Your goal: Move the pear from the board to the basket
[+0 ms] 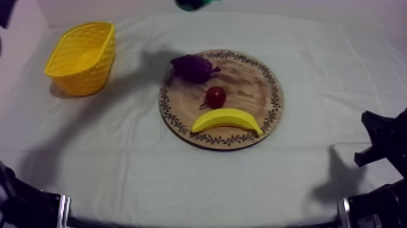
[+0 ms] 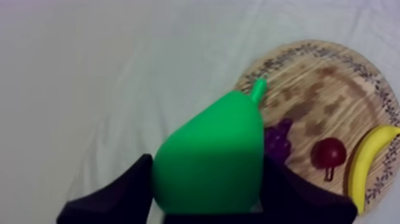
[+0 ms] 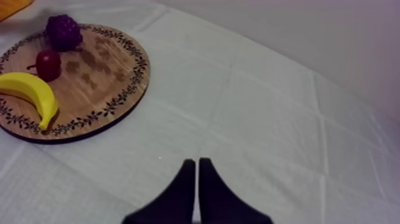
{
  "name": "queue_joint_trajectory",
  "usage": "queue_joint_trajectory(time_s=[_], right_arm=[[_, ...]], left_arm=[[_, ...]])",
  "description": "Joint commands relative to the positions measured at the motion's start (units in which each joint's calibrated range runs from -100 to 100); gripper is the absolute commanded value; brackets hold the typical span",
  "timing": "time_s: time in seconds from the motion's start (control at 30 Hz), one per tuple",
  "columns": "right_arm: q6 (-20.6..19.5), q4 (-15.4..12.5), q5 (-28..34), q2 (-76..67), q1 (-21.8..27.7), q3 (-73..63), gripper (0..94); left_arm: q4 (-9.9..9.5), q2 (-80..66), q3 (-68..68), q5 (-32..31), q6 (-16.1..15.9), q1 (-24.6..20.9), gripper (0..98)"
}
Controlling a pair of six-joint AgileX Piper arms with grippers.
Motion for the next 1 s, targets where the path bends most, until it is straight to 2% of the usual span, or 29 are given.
queue_joint_trajectory(time_s=[0.0,0.13,0.43,0.63,0.77,0.97], right_arm=[[0.0,0.0,0.0,0.0,0.0,0.0,0.3],[0.0,0.0,0.0,0.0,0.0,0.0,0.3],[0.0,0.0,0.0,0.0,-0.1,0.0,0.3],[0.0,0.0,0.0,0.0,-0.1,0.0,0.3],[0.0,0.0,0.0,0.0,-0.1,0.0,0.3],[0.0,0.0,0.0,0.0,-0.1,0.0,0.3]], left_arm=[[-0.26,-8.5,7.5,-0.4,0.3,-3.1,54.8],[-0.47,-13.1,12.8,-1.5,0.3,-7.6,54.3],[-0.47,-16.3,26.4,-9.5,0.2,-15.3,53.6],[0.58,-14.2,32.1,-13.2,0.2,-19.3,54.3],[1.07,-12.0,35.3,-15.2,0.1,-21.5,60.3],[2.23,-9.3,37.1,-16.3,-0.6,-24.0,74.5]])
